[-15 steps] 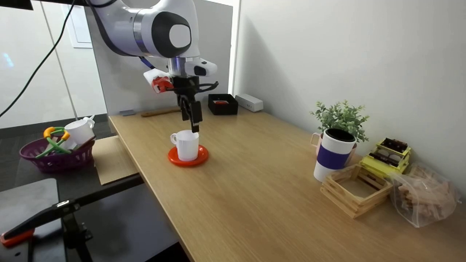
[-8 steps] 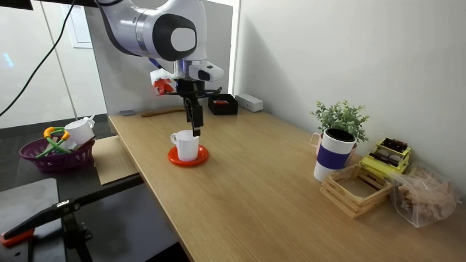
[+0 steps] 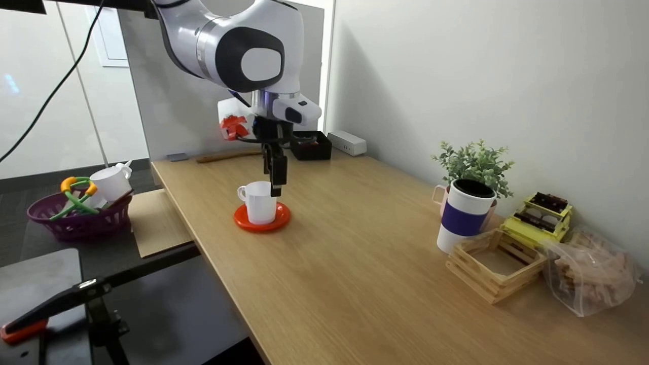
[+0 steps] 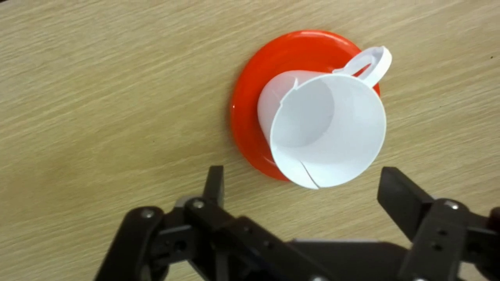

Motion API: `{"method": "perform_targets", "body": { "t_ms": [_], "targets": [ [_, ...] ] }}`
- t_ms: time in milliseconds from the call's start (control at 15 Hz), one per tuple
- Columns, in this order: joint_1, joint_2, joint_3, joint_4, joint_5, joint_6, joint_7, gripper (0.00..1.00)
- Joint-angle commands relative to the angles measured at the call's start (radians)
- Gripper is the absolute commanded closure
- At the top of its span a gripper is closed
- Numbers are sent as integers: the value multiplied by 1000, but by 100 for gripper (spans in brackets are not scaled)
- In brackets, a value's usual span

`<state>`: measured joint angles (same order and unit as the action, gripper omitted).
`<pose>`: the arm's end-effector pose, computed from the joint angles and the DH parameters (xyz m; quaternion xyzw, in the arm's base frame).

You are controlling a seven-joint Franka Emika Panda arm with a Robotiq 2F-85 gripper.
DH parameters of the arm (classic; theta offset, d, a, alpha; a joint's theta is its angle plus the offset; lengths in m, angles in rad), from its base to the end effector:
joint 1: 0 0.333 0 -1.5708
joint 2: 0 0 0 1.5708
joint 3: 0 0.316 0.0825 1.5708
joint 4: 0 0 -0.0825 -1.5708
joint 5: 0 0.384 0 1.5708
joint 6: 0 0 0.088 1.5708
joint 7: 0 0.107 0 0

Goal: Put the mug directly on the table

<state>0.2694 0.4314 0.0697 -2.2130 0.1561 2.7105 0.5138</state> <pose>0.5272 0.1809 0.1867 -0.9854 0.1599 -0.0092 0.0584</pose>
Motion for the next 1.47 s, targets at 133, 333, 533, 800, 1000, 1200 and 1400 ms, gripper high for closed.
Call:
{"method": "perform_targets", "body": {
  "t_ms": [133, 333, 533, 800, 1000, 1200, 1400],
  "targets": [
    [-64, 26, 50, 11, 88, -39, -103, 0],
    [-70, 41, 47, 16, 102, -74, -103, 0],
    [-68, 45, 36, 19, 99, -120, -87, 0],
    [-65, 54, 29, 33, 88, -164, -82, 0],
    [-63, 74, 25, 63, 81, -204, -83, 0],
    [-64, 86, 22, 89, 79, -244, -84, 26],
    [-62, 97, 19, 111, 77, -269, -84, 48]
  ]
}}
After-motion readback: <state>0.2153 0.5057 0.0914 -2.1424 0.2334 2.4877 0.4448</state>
